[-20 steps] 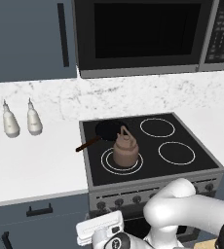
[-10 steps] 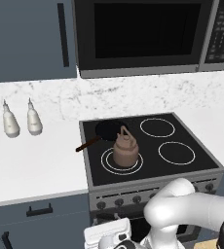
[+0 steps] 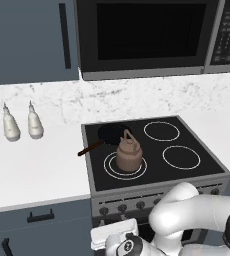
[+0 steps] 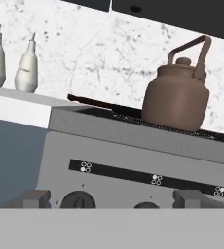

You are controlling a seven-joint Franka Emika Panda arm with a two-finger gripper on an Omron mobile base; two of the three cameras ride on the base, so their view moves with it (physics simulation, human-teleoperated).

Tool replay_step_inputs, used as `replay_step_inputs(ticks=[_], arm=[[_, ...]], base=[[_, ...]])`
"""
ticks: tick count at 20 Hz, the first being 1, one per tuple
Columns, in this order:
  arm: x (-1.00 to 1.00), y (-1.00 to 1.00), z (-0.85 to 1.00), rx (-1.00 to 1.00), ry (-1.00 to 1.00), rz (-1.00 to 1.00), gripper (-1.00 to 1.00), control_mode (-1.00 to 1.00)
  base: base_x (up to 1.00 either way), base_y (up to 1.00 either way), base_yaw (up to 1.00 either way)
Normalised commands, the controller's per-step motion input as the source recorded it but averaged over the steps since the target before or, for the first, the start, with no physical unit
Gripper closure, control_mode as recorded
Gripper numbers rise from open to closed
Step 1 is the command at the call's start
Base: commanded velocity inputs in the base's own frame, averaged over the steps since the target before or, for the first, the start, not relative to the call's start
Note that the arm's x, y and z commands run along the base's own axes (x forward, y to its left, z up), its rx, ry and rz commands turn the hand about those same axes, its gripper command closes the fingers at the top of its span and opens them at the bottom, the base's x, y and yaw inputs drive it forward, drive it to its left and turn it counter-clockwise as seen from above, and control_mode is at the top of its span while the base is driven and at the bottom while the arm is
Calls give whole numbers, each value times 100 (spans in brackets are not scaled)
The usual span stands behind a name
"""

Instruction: Pick the kettle from the counter and place it on a stove burner. Then turn the burner on.

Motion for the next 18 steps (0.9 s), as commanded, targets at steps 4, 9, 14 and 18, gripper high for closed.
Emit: replay_step_inputs(ticks=[4,9,14,18], arm=[[21,-1,0,0,4,0,-100,-100],[3,-1,0,0,0,0,-100,-100],[4,0,-7,0,0,0,-100,-100],[0,0,-34,3,2,0,-100,-100]], base=[[0,0,0],[0,0,0],[0,0,0],[0,0,0]])
